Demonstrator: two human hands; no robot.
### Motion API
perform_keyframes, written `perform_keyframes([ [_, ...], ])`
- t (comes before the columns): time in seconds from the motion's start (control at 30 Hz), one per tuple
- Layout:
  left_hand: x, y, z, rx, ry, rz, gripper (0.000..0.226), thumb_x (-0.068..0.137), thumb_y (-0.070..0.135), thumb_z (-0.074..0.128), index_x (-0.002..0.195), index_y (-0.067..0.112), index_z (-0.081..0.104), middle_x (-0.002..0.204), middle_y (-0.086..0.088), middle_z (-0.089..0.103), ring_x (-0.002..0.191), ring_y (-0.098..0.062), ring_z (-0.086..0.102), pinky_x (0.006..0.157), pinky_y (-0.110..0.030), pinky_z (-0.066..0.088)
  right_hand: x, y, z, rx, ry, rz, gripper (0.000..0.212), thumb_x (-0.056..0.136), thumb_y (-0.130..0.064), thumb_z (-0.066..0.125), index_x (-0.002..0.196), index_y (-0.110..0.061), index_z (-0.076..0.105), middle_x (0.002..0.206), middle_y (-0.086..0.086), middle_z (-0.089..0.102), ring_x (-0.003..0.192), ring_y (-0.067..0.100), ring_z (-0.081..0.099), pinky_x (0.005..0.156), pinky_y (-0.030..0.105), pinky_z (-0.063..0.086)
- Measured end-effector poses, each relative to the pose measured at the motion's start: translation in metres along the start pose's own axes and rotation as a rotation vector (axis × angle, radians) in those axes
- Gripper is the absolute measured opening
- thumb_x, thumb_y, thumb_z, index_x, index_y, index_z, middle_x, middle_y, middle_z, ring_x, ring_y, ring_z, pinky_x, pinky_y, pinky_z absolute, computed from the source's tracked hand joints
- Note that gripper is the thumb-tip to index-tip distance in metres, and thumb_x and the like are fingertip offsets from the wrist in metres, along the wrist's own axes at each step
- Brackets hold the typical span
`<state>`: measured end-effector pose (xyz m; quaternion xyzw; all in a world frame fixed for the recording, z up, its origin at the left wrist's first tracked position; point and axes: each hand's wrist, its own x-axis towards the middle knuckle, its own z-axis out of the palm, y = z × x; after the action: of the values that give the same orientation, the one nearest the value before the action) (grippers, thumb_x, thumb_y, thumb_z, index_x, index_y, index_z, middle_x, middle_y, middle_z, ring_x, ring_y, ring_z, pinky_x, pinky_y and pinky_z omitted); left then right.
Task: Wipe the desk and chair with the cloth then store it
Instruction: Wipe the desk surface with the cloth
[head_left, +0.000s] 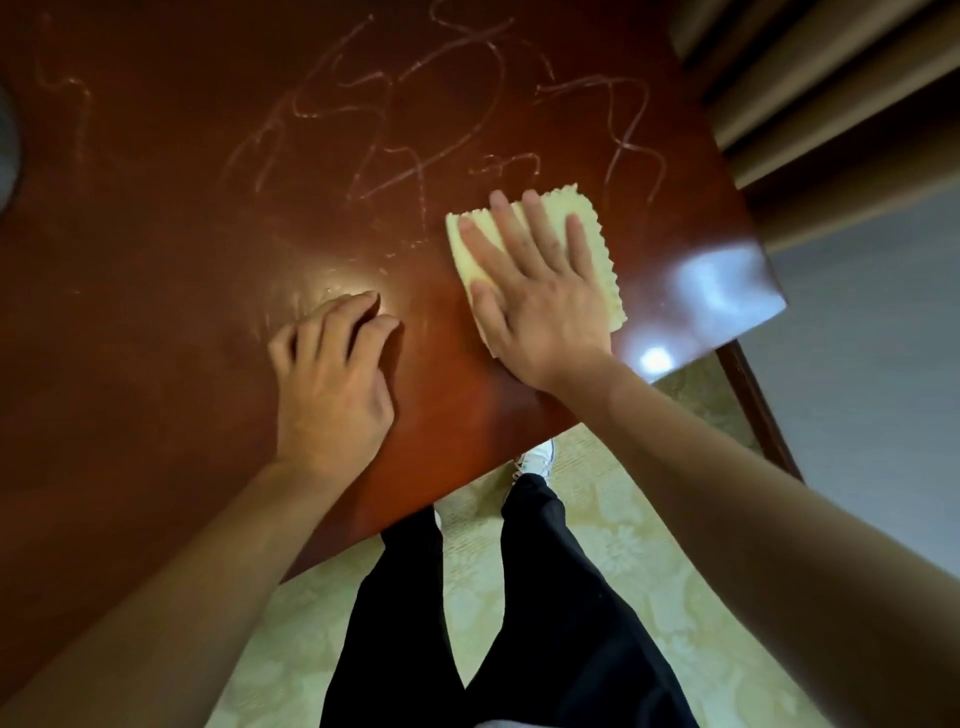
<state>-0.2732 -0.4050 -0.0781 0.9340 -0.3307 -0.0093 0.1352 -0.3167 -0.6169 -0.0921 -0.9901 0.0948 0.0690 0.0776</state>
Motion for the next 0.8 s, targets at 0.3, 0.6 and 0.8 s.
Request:
perform_keyframes([
  [0.3,0.052,0.115,0.027,-0.051,0.044,-0.054,0.039,0.079,0.012,0.050,0.115,0.015,0.064,0.134,-0.006,0.057,0.122,-0.026,0.050,0.100,-0.042,0.030,-0.003,0.105,-0.023,0.048,0.055,0.341,0.057,0.102,-0.042,0.015,0.158,-0.029,0.014,0.166,0.004,0.009,0.153,0.028,0.000,0.121,0.055,0.003],
  [0.6,0.051,0.124,0.044,0.008,-0.016,-0.134,0.035,0.090,0.017,0.049,0.123,0.012,0.058,0.141,-0.007,0.052,0.132,-0.025,0.048,0.104,-0.046,0.031,0.007,0.118,-0.021,0.017,-0.015,0.011,0.058,0.100,-0.044,0.016,0.157,-0.033,0.015,0.166,0.002,0.007,0.153,0.024,-0.001,0.122,0.050,-0.003],
  [0.8,0.052,0.125,0.041,0.000,-0.019,-0.160,0.037,0.089,0.019,0.050,0.124,0.013,0.060,0.141,-0.007,0.053,0.132,-0.025,0.048,0.105,-0.045,0.031,0.056,0.117,-0.032,0.159,0.159,0.174,0.059,0.098,-0.036,0.030,0.156,-0.022,0.024,0.164,0.017,0.011,0.152,0.033,0.004,0.121,0.055,0.005],
])
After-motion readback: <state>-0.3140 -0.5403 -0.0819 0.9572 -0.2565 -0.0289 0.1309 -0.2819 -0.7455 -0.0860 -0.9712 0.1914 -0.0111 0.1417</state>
